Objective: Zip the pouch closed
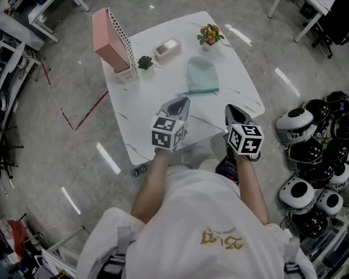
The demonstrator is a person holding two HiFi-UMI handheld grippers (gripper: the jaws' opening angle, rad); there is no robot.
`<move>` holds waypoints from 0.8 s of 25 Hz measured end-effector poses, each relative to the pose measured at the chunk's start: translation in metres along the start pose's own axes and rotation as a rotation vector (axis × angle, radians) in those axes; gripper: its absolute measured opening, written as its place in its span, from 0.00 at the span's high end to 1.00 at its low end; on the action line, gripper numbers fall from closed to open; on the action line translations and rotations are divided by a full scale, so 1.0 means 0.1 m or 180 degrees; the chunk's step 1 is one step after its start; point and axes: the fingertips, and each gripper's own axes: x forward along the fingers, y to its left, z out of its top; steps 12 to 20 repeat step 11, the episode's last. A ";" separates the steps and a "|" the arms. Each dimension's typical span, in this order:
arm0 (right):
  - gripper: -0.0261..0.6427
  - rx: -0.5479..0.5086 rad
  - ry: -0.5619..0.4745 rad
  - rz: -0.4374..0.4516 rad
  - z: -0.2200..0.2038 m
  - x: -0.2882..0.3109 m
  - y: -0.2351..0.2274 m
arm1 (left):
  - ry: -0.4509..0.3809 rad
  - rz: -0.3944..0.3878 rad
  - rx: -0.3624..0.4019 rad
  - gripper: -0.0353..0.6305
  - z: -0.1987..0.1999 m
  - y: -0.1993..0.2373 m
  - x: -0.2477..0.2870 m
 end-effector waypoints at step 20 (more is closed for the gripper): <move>0.94 0.0023 0.0008 0.0018 -0.06 -0.07 -0.01 | 0.0019 0.0008 -0.0013 0.92 -0.06 -0.05 -0.02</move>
